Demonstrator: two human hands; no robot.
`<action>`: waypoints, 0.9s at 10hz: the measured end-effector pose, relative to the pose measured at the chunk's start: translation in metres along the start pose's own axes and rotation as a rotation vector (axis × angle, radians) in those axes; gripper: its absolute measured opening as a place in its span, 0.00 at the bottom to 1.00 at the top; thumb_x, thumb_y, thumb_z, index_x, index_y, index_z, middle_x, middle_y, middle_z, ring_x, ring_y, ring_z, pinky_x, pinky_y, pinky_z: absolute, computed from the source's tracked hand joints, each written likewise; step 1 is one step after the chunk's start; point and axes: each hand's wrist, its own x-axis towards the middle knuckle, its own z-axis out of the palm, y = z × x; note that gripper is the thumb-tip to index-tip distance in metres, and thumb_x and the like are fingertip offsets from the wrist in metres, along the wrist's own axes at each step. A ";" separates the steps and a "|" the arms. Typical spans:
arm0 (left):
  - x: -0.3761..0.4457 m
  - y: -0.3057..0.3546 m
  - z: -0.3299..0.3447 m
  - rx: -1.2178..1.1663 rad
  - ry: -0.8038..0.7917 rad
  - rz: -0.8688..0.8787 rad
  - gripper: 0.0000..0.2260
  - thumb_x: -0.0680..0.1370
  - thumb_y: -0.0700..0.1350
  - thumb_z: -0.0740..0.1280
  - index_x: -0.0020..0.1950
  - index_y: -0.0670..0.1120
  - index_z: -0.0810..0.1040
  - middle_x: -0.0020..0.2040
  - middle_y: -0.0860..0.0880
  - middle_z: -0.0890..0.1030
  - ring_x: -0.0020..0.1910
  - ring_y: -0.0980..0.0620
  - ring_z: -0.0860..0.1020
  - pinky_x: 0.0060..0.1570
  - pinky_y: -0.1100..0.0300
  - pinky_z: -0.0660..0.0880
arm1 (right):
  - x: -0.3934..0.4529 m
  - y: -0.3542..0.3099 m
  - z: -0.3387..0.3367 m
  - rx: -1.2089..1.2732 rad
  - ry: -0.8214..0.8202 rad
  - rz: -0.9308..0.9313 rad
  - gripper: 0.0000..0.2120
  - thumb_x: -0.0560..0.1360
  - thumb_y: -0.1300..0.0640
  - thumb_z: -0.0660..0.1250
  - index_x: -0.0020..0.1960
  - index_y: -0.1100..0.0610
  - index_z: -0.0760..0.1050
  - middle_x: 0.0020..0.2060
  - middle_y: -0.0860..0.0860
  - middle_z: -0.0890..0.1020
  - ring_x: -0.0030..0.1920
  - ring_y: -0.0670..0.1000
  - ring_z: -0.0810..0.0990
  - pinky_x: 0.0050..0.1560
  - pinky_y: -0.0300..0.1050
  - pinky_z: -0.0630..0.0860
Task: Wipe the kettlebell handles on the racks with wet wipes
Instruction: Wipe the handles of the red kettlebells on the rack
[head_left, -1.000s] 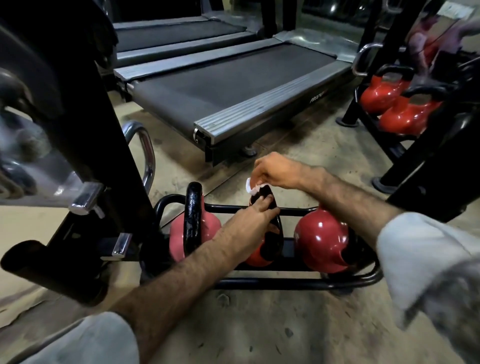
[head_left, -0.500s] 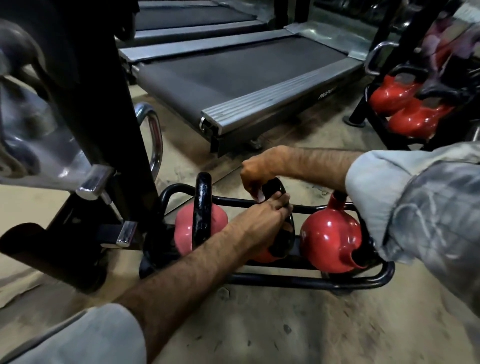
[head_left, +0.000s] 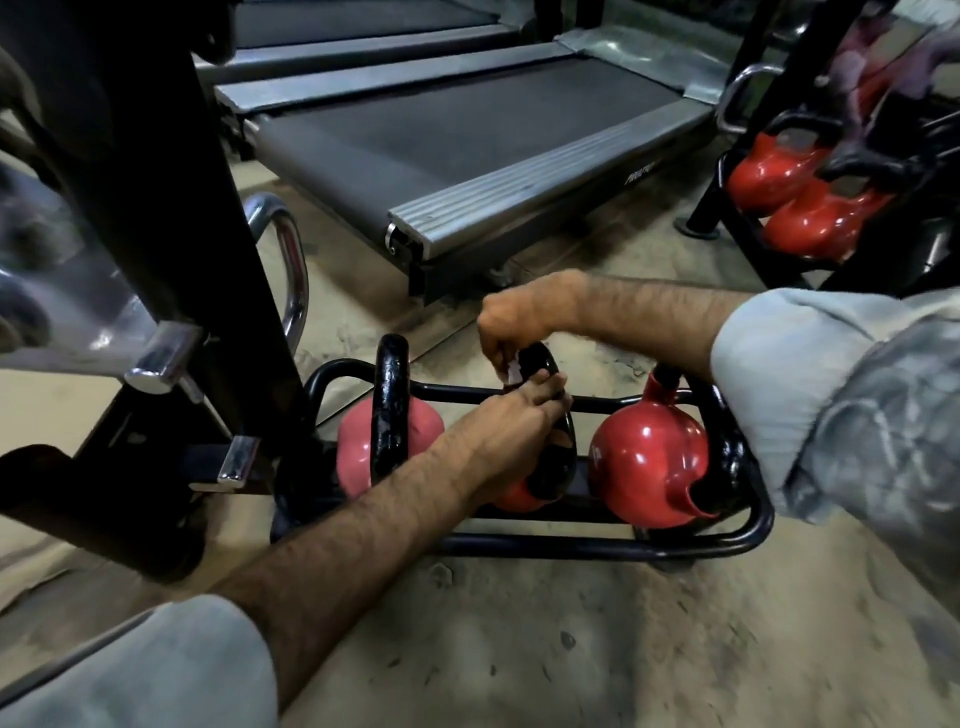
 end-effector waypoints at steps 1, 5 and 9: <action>0.001 -0.002 0.004 -0.038 0.037 -0.001 0.21 0.81 0.43 0.60 0.75 0.44 0.64 0.78 0.46 0.58 0.77 0.50 0.55 0.71 0.52 0.64 | -0.005 0.003 0.009 0.031 0.028 0.214 0.09 0.76 0.62 0.67 0.53 0.55 0.83 0.48 0.50 0.85 0.48 0.46 0.82 0.45 0.33 0.71; 0.006 -0.010 0.022 -0.077 0.142 0.004 0.23 0.77 0.40 0.67 0.72 0.43 0.69 0.76 0.46 0.62 0.76 0.50 0.59 0.69 0.50 0.69 | -0.030 -0.054 0.129 1.798 1.066 0.877 0.07 0.75 0.68 0.68 0.42 0.57 0.80 0.39 0.57 0.83 0.36 0.50 0.83 0.36 0.40 0.80; 0.003 -0.006 0.015 -0.272 0.277 -0.018 0.16 0.75 0.41 0.70 0.62 0.41 0.79 0.67 0.43 0.75 0.68 0.50 0.73 0.68 0.55 0.68 | -0.006 -0.064 0.126 2.565 0.785 0.686 0.10 0.82 0.63 0.58 0.48 0.63 0.77 0.36 0.53 0.81 0.32 0.47 0.83 0.28 0.37 0.78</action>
